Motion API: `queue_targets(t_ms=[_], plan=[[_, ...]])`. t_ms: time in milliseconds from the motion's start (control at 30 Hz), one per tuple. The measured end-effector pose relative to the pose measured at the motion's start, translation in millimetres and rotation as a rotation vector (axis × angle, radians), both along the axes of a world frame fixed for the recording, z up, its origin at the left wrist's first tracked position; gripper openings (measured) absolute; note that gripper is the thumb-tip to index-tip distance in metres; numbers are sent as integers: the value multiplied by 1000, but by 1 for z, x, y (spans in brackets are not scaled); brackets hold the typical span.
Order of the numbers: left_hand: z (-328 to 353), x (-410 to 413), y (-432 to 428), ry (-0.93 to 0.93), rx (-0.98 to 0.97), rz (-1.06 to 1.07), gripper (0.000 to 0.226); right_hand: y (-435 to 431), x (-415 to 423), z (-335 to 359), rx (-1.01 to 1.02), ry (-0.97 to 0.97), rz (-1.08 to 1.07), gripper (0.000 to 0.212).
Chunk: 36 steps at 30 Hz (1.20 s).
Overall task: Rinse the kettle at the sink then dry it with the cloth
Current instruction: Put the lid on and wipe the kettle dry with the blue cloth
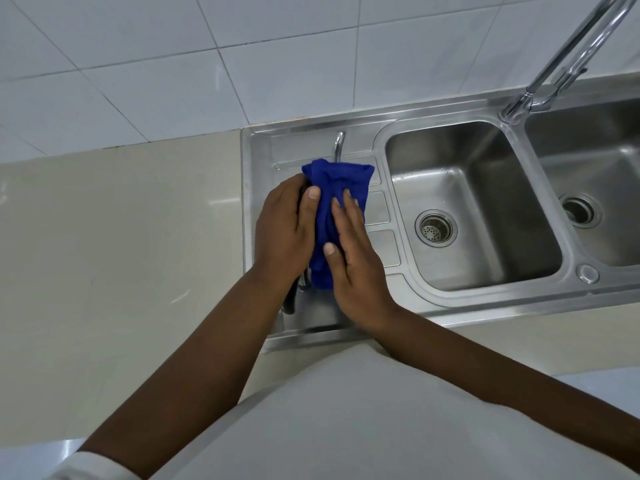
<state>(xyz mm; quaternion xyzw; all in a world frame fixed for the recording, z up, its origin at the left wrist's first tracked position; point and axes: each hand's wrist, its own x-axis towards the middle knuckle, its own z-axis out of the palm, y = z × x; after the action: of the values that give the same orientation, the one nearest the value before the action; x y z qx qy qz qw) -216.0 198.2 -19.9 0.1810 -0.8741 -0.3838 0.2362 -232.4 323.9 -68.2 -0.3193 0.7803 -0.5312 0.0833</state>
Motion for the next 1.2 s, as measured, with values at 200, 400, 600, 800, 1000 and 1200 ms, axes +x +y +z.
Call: queue_targets(t_ms=[200, 400, 600, 800, 1000, 1200], plan=[[-3, -3, -6, -83, -44, -26, 43, 8, -19, -37, -29, -631, -193, 63], [-4, -7, -16, -95, -52, -148, 51, -1, -4, 7, -72, -524, -184, 61], [-6, -11, -23, -45, -7, -309, 46, -3, -18, 11, -12, -37, -28, 65], [-3, -10, -21, -116, -138, -253, 56, 6, -50, -11, 4, -330, -107, 53], [-5, -16, -26, -245, -438, -113, 63, 3, -23, 15, 9, -203, -30, 67], [-6, -12, -5, -184, -66, 2, 45, 3, -20, 8, 9, -97, 44, 66]])
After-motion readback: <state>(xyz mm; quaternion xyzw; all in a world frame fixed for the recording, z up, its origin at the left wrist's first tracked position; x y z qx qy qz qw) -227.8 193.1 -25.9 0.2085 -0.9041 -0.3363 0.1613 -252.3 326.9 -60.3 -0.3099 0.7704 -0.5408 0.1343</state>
